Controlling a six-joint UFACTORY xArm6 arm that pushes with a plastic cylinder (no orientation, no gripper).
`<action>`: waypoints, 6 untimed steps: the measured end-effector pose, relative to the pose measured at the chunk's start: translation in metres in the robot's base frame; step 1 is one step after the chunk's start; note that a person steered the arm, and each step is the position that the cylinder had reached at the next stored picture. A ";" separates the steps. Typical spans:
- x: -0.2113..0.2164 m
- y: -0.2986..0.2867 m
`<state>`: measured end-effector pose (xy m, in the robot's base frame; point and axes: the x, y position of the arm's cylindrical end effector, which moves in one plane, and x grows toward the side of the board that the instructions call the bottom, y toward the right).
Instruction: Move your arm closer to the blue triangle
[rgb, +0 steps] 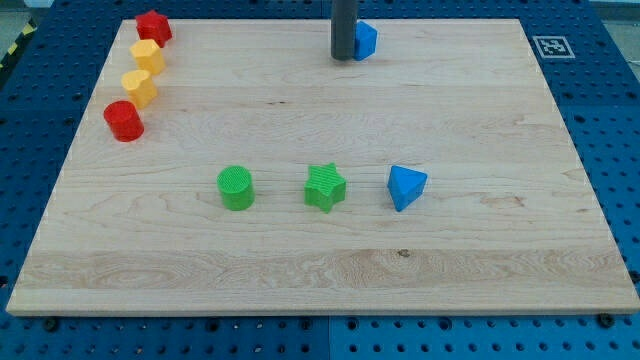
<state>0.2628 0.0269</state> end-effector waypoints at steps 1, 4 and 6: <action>0.022 0.000; 0.189 0.149; 0.283 0.155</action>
